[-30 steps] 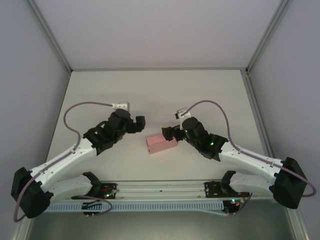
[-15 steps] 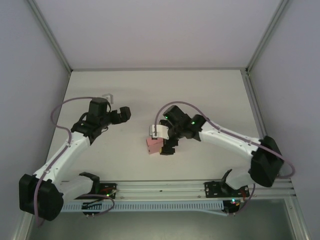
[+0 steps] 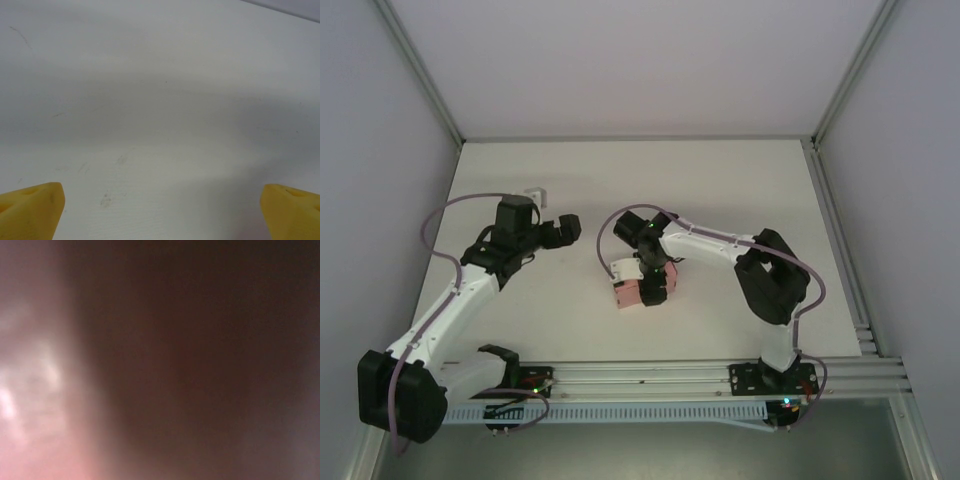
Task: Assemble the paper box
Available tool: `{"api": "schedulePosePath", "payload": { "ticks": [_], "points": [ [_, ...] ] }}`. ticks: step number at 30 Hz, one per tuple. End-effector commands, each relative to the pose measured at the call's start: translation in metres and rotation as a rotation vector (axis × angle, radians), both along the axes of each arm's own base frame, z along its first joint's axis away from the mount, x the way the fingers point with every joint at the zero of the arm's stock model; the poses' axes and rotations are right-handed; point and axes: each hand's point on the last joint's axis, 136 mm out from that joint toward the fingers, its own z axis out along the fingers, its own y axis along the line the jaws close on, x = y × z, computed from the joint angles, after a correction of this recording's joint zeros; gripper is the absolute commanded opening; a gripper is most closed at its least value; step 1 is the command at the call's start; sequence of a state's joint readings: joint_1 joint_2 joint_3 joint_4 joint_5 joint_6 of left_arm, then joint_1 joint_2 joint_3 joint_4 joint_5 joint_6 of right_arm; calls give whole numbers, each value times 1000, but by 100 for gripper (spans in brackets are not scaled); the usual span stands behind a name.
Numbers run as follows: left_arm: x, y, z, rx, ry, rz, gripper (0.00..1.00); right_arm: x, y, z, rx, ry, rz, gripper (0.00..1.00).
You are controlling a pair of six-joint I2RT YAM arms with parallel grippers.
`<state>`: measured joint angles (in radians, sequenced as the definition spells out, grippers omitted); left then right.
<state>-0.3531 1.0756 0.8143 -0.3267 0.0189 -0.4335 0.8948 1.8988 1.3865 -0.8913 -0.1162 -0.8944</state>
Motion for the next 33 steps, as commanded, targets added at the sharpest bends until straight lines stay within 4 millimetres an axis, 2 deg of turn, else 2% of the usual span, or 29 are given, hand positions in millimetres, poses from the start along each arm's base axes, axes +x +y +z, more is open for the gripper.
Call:
{"api": "schedulePosePath", "payload": {
  "ticks": [1,3,8,13,18,21,23,25,29,33],
  "points": [
    [-3,5,-2,24,-13,-5,100,4,-8,2,-48,-32,0,76],
    [-3,5,-2,25,-11,-3,100,8,-7,4,-40,-59,-10,70],
    [-3,5,-2,23,-13,-4,100,16,-2,14,-5,-120,-33,45],
    [-5,6,1,22,-25,-2,100,34,0,32,38,-246,-93,36],
    [-6,9,6,21,-43,10,100,80,-4,61,108,-541,-246,31],
    [-7,11,8,19,-48,18,100,118,-17,78,120,-810,-362,33],
    [-8,12,8,19,-52,20,100,134,-24,82,104,-939,-406,34],
    [-8,12,9,16,-54,24,100,145,-30,79,89,-1015,-444,34],
    [-10,12,10,11,-58,23,100,151,-29,48,56,-1005,-447,31],
    [-11,12,11,10,-61,24,100,154,-24,28,77,-1007,-439,36]
  ]
}}
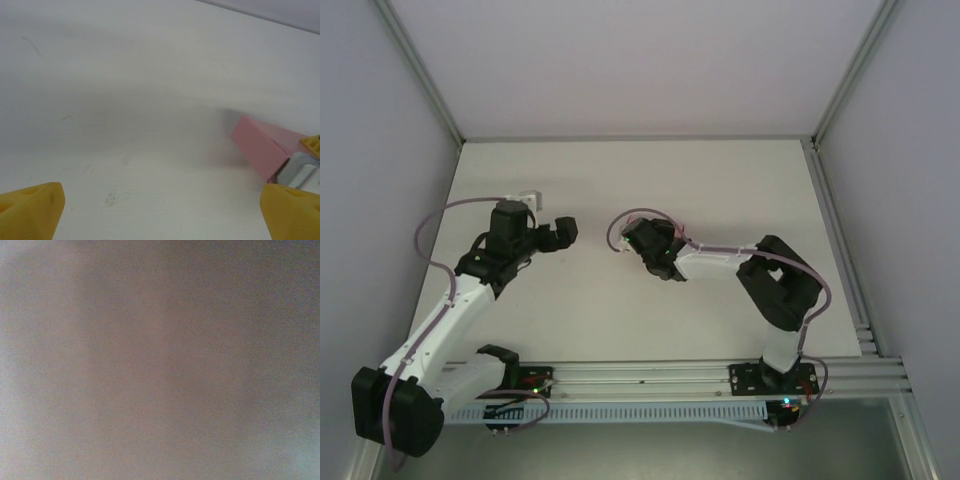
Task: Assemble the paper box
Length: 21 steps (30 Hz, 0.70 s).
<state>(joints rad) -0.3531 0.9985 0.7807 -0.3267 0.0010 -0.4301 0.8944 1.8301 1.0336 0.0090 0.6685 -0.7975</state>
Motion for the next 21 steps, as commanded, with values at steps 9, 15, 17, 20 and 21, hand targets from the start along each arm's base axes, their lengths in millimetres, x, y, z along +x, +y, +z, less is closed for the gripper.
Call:
{"api": "schedulePosePath", "payload": {
  "ticks": [9,15,17,20,21],
  "points": [
    [-1,6,2,13,-22,11,100,-20,13,-25,90,-37,217,42],
    [-1,7,5,12,-28,13,100,-36,3,-38,60,69,231,63],
    [-1,6,7,10,-31,13,100,-45,1,-39,70,129,217,69],
    [-1,6,7,9,-34,12,100,-56,1,-34,105,216,208,77],
    [-1,6,7,9,-32,12,100,-60,1,-32,115,236,211,80]
  ]
}}
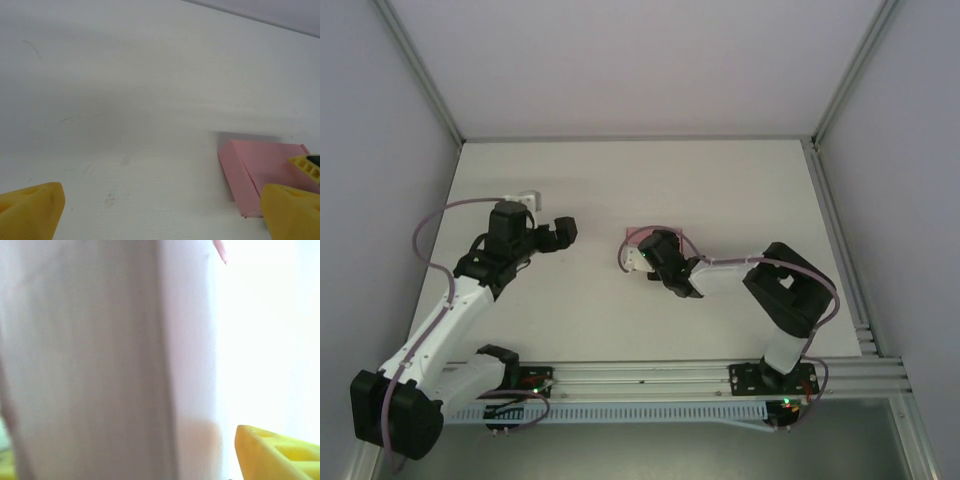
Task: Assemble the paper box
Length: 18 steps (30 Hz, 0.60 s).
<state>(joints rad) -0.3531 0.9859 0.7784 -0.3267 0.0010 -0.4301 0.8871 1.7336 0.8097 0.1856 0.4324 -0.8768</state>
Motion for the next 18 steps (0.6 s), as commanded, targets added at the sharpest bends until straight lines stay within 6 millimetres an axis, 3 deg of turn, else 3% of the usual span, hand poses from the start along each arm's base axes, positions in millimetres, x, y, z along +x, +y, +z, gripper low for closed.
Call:
{"api": "schedulePosePath", "payload": {
  "ticks": [1,7,13,16,18],
  "points": [
    [1,6,4,14,-22,14,100,-26,-2,-1,13,167,20,83],
    [3,7,7,19,-31,21,100,-55,-5,23,46,307,44,100],
    [6,9,11,26,-57,34,100,-73,5,97,275,289,99,100],
    [9,13,16,38,-83,52,100,-66,-4,139,391,180,51,100],
    [12,19,17,57,-106,81,100,-50,-20,169,484,49,-48,100]
  ]
}}
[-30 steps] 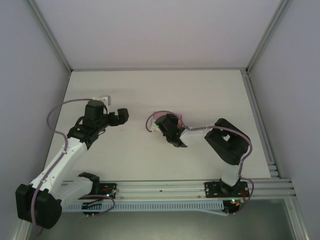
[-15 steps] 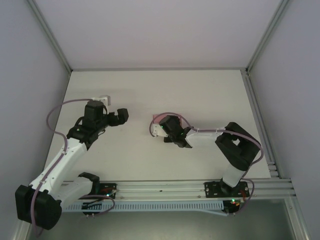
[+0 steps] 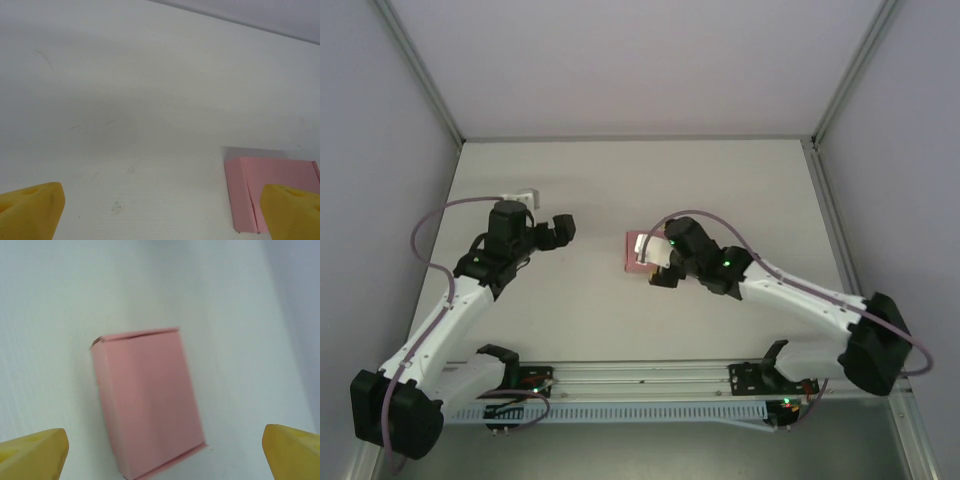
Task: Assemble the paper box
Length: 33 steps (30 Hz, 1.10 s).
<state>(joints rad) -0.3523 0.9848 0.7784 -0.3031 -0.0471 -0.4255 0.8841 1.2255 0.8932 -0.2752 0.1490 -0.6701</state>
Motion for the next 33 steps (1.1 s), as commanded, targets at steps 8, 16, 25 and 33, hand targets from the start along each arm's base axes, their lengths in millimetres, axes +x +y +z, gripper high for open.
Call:
{"api": "schedulePosePath", "payload": {
  "ticks": [8,16,25,33],
  "points": [
    [19,73,-4,277,-252,284,100,80,-149,73,596,-224,-763,100],
    [25,117,-31,414,-450,370,100,96,-249,-15,760,-286,-1048,100],
    [39,122,-56,367,-516,306,100,111,-264,-59,787,-313,-1057,100],
    [68,118,-86,375,-461,220,100,140,-280,-90,839,-83,-1105,100]
  ]
}}
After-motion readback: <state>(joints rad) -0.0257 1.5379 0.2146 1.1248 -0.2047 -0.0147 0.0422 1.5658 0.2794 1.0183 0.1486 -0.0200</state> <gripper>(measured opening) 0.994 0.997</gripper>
